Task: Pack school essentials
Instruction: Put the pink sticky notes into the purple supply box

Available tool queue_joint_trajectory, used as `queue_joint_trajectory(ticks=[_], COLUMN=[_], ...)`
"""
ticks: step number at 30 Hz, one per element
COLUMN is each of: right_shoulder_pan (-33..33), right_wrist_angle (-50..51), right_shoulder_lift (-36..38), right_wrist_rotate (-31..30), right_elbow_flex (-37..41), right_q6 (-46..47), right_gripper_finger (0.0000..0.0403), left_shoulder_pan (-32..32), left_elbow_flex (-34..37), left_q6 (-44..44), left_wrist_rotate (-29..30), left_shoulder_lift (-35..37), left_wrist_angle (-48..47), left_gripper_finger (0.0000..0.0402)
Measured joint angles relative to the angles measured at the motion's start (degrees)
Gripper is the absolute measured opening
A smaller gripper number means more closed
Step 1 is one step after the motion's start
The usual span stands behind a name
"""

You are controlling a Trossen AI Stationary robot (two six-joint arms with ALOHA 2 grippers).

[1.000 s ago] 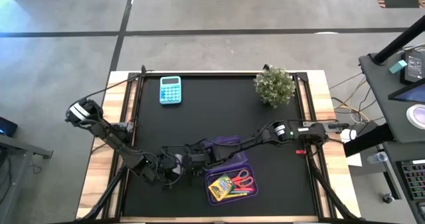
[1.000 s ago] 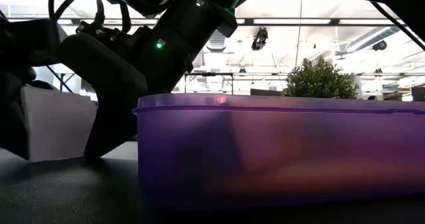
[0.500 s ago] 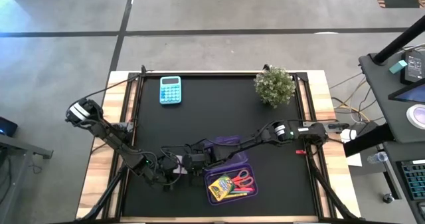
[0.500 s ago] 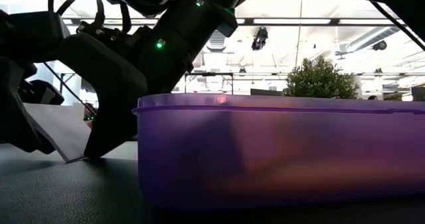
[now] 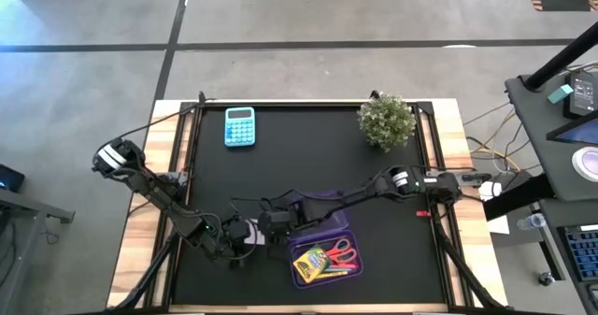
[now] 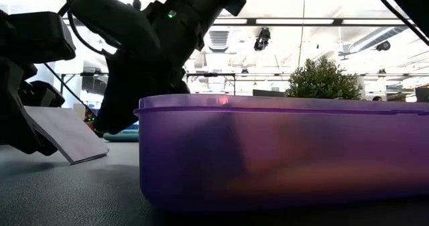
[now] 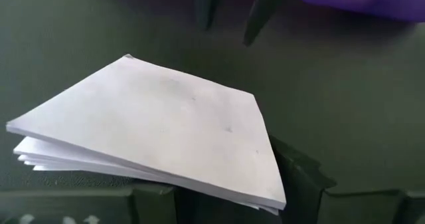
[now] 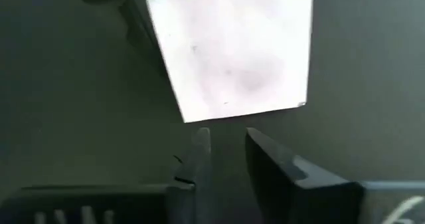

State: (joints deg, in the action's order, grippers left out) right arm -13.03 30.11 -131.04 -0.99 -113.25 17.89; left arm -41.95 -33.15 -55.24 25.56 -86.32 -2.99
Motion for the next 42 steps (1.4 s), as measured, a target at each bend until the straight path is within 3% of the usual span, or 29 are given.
queue_joint_trajectory(ticks=[5, 9, 18, 27, 31, 37, 42], right_shoulder_pan=[0.8, 0.74, 0.71, 0.69, 0.69, 0.69, 0.69], right_wrist_angle=[-1.31, -5.24, -8.34, -10.05, -10.79, -12.09, -12.1], right_shoulder_lift=[-0.33, -1.23, -1.42, -1.42, -1.4, -1.31, -1.31], right_wrist_rotate=[-0.02, 0.0, -0.01, -0.03, -0.04, -0.09, -0.11], right_elbow_flex=[0.02, 1.5, 4.43, 5.52, 6.37, 7.21, 7.26], right_q6=[0.61, 1.28, 3.18, 3.11, 3.03, 3.12, 3.12], right_gripper_finger=[0.0138, 0.0158, 0.0155, 0.0152, 0.0151, 0.0148, 0.0146], left_shoulder_pan=[0.0, 0.0, 0.0, 0.95, 1.51, 2.27, 2.27], left_elbow_flex=[-0.04, -0.02, 0.22, 2.1, 4.47, 9.4, 10.66], left_q6=[-1.84, -6.19, -10.58, -20.66, -23.23, -30.27, -33.3], left_wrist_rotate=[-0.04, -0.66, -3.21, -2.79, -2.43, 3.02, 4.83], left_shoulder_lift=[0.04, 0.07, 0.11, 0.13, 0.13, 0.13, 0.13], left_wrist_angle=[0.0, 0.0, 2.75, 6.78, 14.07, 23.08, 24.13], left_gripper_finger=[0.0141, 0.0141, 0.0141, 0.0141, 0.0141, 0.0141, 0.0141])
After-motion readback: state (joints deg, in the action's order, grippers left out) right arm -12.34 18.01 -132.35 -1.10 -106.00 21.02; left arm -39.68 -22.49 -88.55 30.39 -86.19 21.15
